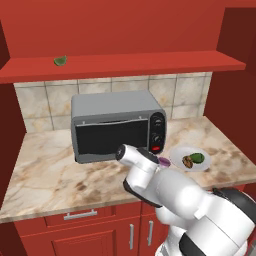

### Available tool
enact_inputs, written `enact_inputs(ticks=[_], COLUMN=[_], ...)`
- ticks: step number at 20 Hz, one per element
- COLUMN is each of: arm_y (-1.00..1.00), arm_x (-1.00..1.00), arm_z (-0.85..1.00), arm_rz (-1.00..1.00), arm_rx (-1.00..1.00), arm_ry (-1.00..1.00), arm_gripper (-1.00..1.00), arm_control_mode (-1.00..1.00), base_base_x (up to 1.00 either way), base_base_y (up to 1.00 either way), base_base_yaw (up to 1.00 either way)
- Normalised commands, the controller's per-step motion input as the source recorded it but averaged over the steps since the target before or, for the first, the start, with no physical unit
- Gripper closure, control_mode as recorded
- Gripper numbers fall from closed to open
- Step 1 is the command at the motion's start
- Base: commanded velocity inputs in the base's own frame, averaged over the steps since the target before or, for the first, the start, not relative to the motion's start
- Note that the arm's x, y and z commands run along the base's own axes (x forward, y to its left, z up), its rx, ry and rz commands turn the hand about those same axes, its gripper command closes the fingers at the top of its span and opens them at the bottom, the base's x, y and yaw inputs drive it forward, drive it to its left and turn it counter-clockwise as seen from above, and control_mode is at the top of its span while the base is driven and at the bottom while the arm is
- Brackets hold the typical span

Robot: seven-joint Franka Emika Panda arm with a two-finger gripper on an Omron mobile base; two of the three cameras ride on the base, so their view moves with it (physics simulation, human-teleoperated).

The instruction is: Pick the avocado and bread from the counter and place them on the plate. Then pick the jam from the cabinet and place it next to the plate. Lastly close the cabinet door.

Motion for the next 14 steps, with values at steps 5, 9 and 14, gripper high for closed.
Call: enact_inputs(ticks=[5, 9, 14], arm_y=[0.0, 0.0, 0.0], arm_x=[0.16, 0.2, 0.21], arm_z=[-0.05, -0.11, -0.2], arm_rz=[0.0, 0.0, 0.0], arm_rx=[0.03, 0.0, 0.0], arm_ry=[0.0, 0.0, 0.0], arm_gripper=[1.0, 1.0, 1.0], arm_control_mode=[-1.0, -1.0, -1.0], base_base_x=[0.0, 0.0, 0.0], base_base_y=[0.0, 0.0, 0.0], base_base_yaw=[0.0, 0.0, 0.0])
